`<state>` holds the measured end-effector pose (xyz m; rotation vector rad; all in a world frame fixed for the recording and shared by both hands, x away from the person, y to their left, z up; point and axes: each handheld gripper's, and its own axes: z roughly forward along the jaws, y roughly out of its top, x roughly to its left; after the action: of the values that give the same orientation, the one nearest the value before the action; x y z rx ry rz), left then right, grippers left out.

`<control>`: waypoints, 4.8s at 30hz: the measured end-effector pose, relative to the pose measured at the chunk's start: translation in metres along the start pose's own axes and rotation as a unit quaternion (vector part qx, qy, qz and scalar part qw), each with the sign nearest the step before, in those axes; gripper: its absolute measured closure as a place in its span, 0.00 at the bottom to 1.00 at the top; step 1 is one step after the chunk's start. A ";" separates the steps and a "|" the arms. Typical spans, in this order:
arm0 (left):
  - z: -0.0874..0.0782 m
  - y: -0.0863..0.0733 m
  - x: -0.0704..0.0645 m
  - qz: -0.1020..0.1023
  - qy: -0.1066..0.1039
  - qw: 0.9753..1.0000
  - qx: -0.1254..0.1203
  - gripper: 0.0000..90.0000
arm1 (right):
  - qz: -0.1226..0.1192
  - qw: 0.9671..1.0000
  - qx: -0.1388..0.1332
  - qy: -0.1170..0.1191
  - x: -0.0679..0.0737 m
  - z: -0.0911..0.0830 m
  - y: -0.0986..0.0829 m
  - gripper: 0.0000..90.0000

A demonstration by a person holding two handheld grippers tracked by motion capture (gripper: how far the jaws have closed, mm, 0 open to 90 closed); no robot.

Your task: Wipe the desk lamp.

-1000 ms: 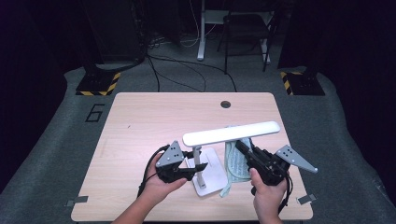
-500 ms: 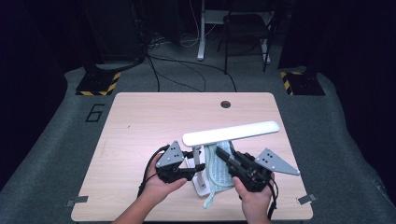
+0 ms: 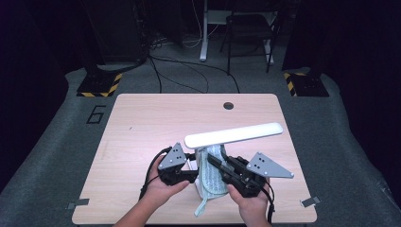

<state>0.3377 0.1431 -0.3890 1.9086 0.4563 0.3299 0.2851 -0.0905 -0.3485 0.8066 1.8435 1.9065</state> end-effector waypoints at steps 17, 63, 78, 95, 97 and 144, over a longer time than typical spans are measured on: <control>0.001 0.000 -0.002 -0.004 -0.001 1.000 -0.002 0.58 | 0.044 0.995 -0.035 -0.080 -0.038 -0.032 -0.008 0.84; 0.000 -0.001 0.000 -0.009 -0.002 1.000 -0.001 0.58 | 0.059 0.978 -0.062 -0.190 -0.095 -0.060 -0.015 0.84; 0.002 -0.001 -0.002 -0.008 0.000 1.000 -0.002 0.58 | 0.041 0.996 -0.028 -0.067 -0.047 -0.042 -0.013 0.84; 0.002 0.000 -0.002 -0.009 0.000 1.000 -0.002 0.58 | 0.022 1.000 -0.011 0.007 -0.016 -0.035 0.000 0.84; 0.002 0.000 -0.001 -0.004 0.002 1.000 -0.001 0.59 | 0.020 1.000 -0.014 0.012 -0.012 -0.037 0.001 0.84; 0.003 0.000 -0.001 -0.008 0.002 1.000 -0.005 0.58 | -0.046 0.998 0.013 -0.030 -0.001 0.022 0.084 0.76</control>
<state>0.3377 0.1404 -0.3902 1.8934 0.4720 0.3249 0.3102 -0.0803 -0.2659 0.7645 1.8398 1.7865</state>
